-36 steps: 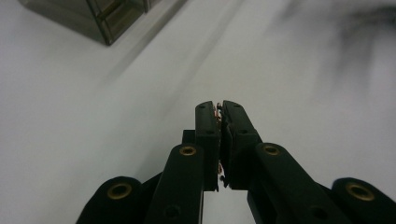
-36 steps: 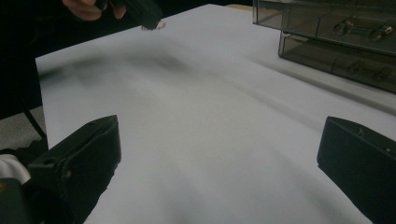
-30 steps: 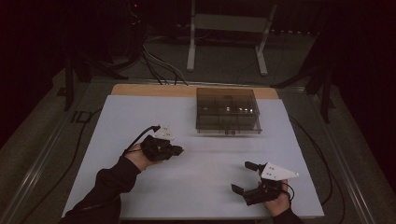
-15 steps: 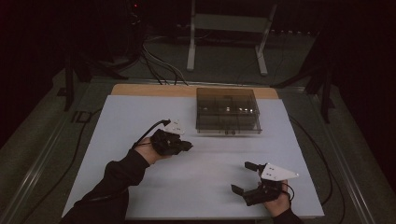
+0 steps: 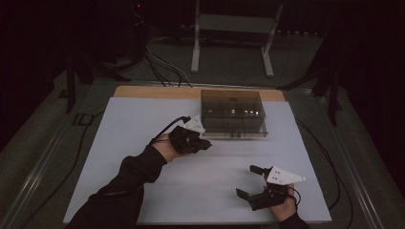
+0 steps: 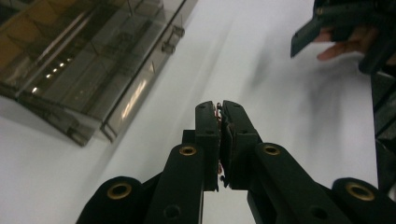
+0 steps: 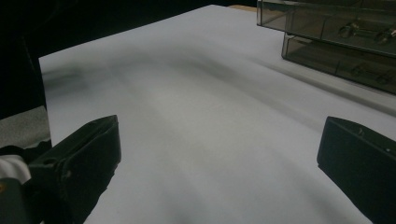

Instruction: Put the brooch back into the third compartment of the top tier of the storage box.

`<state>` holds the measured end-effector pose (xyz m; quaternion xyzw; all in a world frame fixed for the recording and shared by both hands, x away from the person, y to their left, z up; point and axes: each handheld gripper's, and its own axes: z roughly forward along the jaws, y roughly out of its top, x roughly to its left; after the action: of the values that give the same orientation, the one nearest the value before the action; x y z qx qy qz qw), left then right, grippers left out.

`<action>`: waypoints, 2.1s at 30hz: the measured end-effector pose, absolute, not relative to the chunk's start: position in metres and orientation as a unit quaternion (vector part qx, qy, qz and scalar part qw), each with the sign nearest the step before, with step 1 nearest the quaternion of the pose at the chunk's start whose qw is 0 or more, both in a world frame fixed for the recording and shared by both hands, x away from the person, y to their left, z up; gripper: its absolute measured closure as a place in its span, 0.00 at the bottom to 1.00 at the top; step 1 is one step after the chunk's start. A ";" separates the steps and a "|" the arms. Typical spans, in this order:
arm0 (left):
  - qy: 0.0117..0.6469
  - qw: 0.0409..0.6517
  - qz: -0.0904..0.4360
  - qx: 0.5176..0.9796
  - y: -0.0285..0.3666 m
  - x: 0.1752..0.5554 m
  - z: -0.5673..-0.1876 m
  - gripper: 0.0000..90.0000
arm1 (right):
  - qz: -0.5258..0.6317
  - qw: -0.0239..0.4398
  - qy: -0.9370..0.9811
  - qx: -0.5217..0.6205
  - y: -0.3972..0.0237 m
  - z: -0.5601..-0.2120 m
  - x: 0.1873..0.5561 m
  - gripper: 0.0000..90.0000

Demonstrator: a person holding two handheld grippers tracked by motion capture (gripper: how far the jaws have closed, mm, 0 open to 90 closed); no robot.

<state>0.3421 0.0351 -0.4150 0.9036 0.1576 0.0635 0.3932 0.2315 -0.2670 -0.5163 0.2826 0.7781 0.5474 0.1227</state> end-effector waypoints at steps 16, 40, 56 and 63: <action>0.168 0.422 0.060 0.889 -0.007 0.360 -0.402 0.97 | 0.549 0.122 0.776 0.284 -0.268 -0.516 0.231 0.00; 0.222 0.444 0.062 0.866 -0.059 0.392 -0.411 0.97 | 0.551 0.120 0.775 0.284 -0.269 -0.517 0.233 0.00; 0.270 0.466 0.055 0.841 -0.089 0.420 -0.420 0.97 | 0.557 0.121 0.770 0.285 -0.271 -0.515 0.233 0.00; 0.276 0.464 0.047 0.840 -0.102 0.427 -0.426 0.97 | 0.558 0.121 0.769 0.286 -0.272 -0.515 0.233 0.00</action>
<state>0.4268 -0.1018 -0.4263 0.8403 0.2756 0.0469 0.4644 0.2328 -0.2718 -0.5149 0.2865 0.7693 0.5580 0.1214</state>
